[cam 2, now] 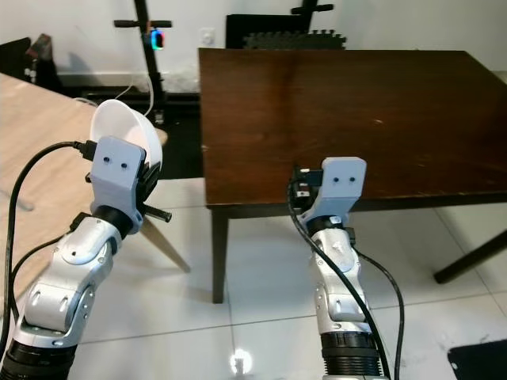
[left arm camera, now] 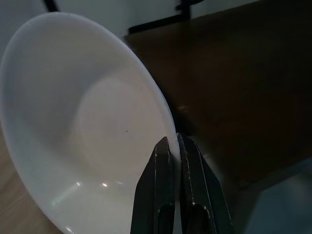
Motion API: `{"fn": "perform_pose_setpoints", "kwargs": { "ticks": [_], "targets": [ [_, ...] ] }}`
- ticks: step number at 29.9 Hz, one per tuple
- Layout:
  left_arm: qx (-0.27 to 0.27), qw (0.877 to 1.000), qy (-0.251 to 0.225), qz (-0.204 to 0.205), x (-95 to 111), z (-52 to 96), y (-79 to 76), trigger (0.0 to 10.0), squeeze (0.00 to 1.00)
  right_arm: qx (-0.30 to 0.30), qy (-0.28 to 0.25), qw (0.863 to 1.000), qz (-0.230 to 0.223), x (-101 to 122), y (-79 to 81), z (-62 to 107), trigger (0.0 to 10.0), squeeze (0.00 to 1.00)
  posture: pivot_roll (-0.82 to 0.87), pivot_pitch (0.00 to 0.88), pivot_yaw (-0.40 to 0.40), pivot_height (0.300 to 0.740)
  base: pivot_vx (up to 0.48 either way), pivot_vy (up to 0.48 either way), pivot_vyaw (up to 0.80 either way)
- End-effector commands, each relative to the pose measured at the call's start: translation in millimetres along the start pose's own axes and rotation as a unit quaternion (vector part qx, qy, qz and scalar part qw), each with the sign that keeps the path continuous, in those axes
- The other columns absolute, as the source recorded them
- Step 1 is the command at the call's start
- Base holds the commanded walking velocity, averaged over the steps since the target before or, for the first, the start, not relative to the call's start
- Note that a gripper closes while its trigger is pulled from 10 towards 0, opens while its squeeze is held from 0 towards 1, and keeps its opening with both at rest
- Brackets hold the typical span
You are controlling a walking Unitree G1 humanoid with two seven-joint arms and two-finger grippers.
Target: Setting the table
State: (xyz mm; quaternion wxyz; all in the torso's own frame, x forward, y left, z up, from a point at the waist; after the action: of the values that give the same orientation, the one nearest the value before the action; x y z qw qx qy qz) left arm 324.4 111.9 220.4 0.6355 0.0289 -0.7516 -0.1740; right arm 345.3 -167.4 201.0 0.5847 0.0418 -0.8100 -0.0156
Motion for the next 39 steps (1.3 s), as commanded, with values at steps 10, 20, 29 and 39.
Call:
{"fn": "perform_pose_setpoints", "kwargs": {
  "ticks": [10, 20, 29, 39],
  "targets": [
    [-0.012, 1.0, 0.003, -0.004, -2.0, 0.3, -4.9, 10.0, 0.0, -0.01, 0.002, 1.0, 0.002, -1.1, -5.4, 1.9, 10.0, 0.0, 0.04, 0.078, 0.058, 0.74, 0.0, 0.0, 0.0],
    [-0.025, 1.0, 0.0, -0.008, -1.6, -1.3, -7.9, 10.0, 0.0, -0.016, 0.008, 1.0, -0.009, -2.7, -6.9, 1.4, 10.0, 0.0, 0.03, 0.072, 0.061, 0.74, 0.325, 0.0, -0.56],
    [-0.031, 0.999, -0.004, -0.009, -1.0, -1.5, -9.8, 10.0, 0.0, -0.015, 0.008, 1.0, -0.006, -2.9, -7.1, 1.5, 10.0, 0.0, 0.03, 0.069, 0.062, 0.74, 0.466, 0.0, -0.8],
    [-0.04, 0.999, -0.007, -0.01, -0.5, -1.3, -11.9, 10.0, 0.0, -0.016, 0.009, 1.0, -0.007, -3.0, -8.0, 1.8, 10.0, 0.0, 0.03, 0.069, 0.062, 0.74, 0.466, 0.0, -0.8]
  ]
}}
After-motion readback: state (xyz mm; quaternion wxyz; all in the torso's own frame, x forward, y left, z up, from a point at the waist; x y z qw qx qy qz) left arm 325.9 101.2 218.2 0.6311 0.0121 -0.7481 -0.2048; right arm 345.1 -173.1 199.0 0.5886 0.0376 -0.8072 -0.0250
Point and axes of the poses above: a point about 5 cm out from each wrist's last joint towards the gripper, its own z axis pointing back from the gripper into the wrist, its own x axis along the axis of the wrist's last joint, y = z × x, the point moved 2 cm from there along -z, pointing out of the wrist towards the gripper, and after that the axes turned 5 degrees about -z, right-handed, at the moved point
